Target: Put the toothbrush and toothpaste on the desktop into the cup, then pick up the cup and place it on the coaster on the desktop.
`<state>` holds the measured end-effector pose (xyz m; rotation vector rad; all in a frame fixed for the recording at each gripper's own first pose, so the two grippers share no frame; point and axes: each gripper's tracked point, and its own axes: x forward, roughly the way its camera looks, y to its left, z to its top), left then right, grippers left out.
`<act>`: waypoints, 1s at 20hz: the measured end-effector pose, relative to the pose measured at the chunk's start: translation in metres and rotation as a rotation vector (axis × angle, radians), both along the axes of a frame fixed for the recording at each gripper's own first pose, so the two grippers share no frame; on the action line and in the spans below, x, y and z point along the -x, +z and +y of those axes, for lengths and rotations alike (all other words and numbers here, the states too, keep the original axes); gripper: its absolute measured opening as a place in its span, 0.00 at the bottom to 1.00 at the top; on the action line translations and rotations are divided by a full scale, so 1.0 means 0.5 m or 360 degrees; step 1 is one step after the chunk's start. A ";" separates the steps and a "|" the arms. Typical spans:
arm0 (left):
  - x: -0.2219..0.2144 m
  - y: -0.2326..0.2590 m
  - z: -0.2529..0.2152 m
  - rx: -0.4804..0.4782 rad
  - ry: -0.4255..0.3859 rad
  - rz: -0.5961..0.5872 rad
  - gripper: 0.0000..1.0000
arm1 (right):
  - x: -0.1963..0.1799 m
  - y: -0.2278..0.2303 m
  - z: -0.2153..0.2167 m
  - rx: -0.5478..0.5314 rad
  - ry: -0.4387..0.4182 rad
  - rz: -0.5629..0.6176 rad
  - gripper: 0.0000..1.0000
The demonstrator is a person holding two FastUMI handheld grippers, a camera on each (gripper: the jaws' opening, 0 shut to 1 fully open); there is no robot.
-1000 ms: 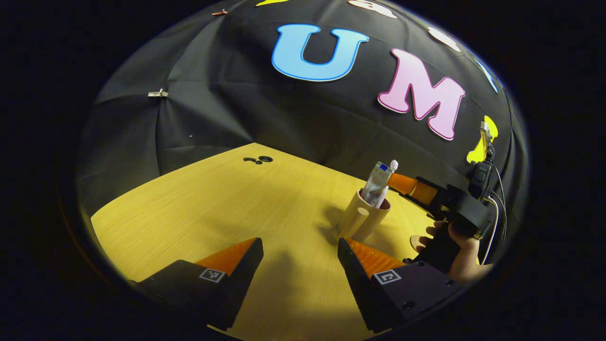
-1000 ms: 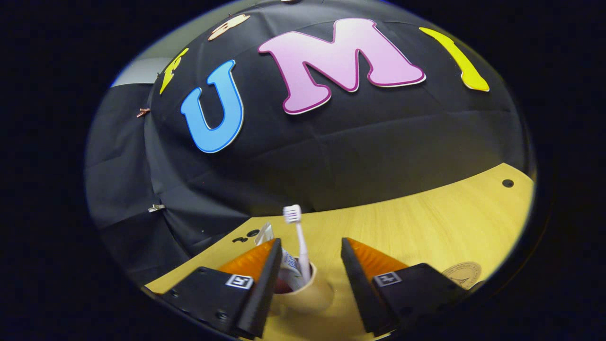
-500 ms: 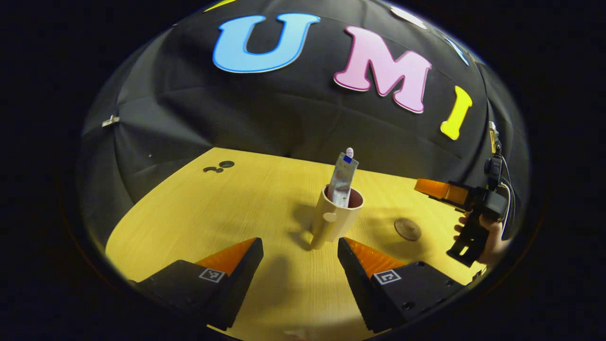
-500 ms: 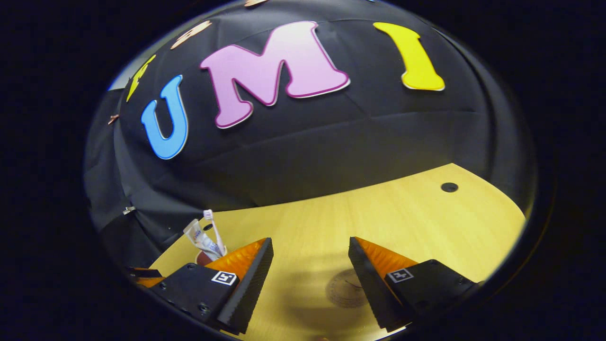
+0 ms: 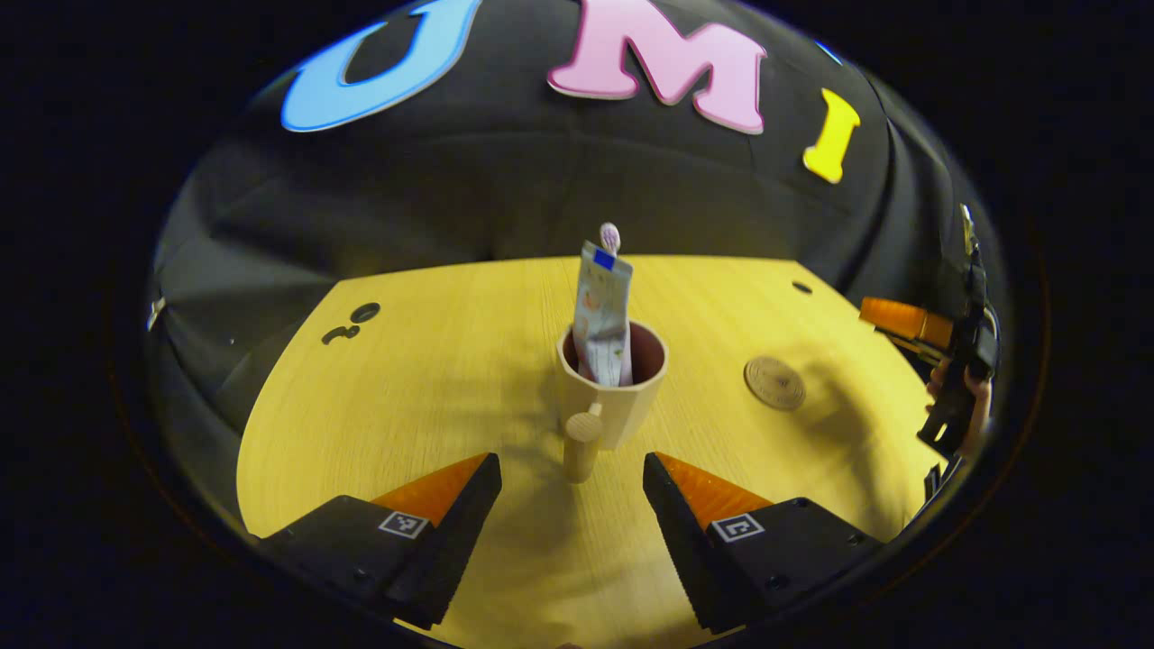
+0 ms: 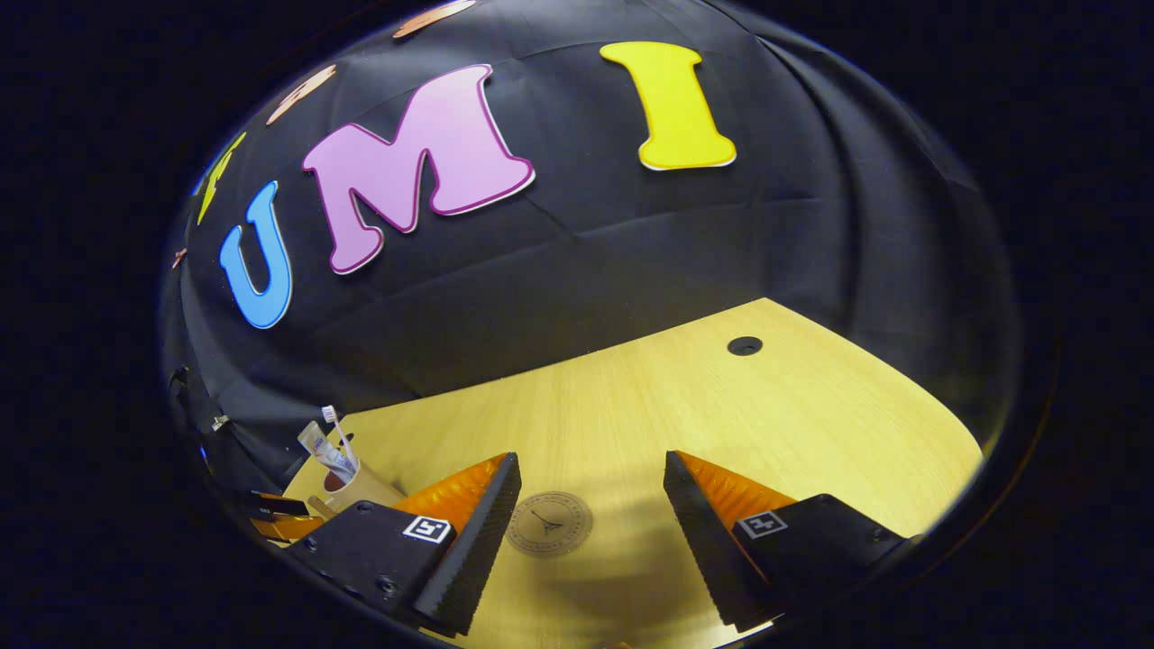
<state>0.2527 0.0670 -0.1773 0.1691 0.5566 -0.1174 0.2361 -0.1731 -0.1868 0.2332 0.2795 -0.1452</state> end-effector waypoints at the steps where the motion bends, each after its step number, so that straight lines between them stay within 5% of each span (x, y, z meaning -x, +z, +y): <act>1: -0.007 -0.008 -0.002 -0.0025 -0.0012 0.0052 0.98 | 0.009 0.000 -0.021 -0.0016 -0.0025 0.0015 0.98; 11: -0.070 -0.049 -0.059 0.0034 -0.0088 0.0448 0.98 | 0.111 0.018 -0.221 -0.0052 -0.0277 0.0097 0.98; 20: -0.113 -0.051 -0.066 -0.0159 -0.0127 0.0535 0.89 | 0.251 0.001 -0.301 -0.0071 -0.0434 0.0244 0.98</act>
